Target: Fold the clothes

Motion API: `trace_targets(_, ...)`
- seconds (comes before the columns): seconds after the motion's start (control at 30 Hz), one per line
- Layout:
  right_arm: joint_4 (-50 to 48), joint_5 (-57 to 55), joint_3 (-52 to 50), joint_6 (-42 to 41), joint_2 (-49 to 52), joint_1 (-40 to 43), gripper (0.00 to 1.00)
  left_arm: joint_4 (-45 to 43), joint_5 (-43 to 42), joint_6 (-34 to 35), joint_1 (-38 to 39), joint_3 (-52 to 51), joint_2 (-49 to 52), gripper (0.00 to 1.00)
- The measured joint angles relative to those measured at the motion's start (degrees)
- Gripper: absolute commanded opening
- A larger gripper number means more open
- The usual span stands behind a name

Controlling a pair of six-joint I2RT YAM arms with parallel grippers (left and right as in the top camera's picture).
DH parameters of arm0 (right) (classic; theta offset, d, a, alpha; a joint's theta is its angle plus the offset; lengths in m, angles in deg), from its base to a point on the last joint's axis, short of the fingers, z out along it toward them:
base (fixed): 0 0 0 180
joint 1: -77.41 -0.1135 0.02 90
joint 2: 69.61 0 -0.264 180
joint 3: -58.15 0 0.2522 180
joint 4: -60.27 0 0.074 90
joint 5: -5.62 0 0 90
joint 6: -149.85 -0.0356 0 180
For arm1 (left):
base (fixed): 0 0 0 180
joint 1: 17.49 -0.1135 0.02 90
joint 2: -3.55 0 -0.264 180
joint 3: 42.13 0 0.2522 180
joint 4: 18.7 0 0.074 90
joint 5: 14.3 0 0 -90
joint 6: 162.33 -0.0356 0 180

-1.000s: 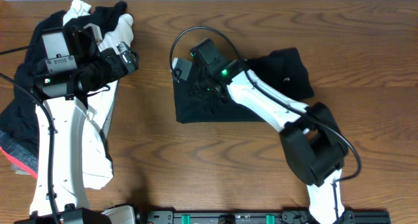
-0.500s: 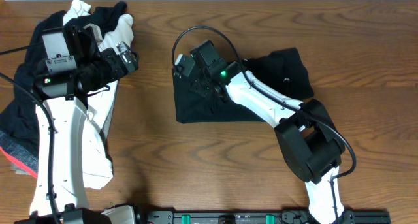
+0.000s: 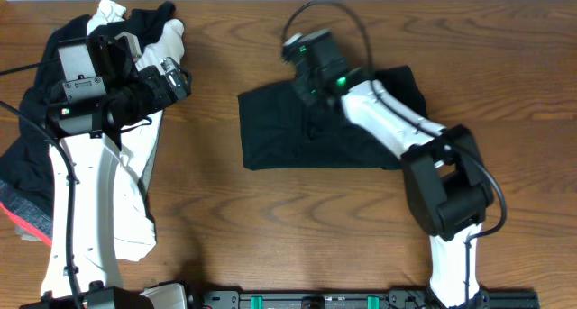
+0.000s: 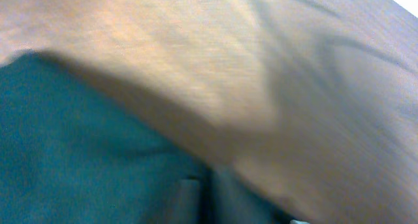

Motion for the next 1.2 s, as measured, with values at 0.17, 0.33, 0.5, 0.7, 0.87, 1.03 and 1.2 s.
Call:
trace_targets(0.17, 1.0, 0.8, 0.0, -2.9, 0.0, 3.8, 0.99, 0.0, 0.0, 0.0, 0.0, 0.0, 0.0, 0.98)
trace_targets(0.33, 4.8, 2.0, 0.0, -7.5, -0.2, 4.2, 0.99, 0.0, 0.0, 0.0, 0.0, 0.0, 0.0, 0.98)
trace_targets(0.5, 14.6, 6.0, -0.2, -11.7, -5.4, 5.7, 0.99, 0.8, 0.0, -0.3, 0.0, 0.0, 0.0, 0.98)
trace_targets(0.7, 28.8, 10.5, 0.2, -13.7, -17.7, 14.0, 0.99, 5.1, 0.4, -4.4, 1.9, 0.0, 0.1, 0.98)
trace_targets(0.87, 36.2, 13.7, 0.1, -14.1, -19.2, 22.1, 0.99, 6.3, 0.4, -7.5, 4.3, 0.0, 1.2, 0.98)
trace_targets(1.03, 36.5, 15.2, -6.0, -14.2, -17.5, 25.6, 0.98, 6.2, 0.8, -8.8, 4.4, 0.0, 3.8, 0.98)
trace_targets(1.2, 30.9, 14.3, -12.7, -14.4, -17.1, 27.4, 0.95, 6.0, 1.1, -9.1, 4.4, 0.0, 6.8, 0.98)
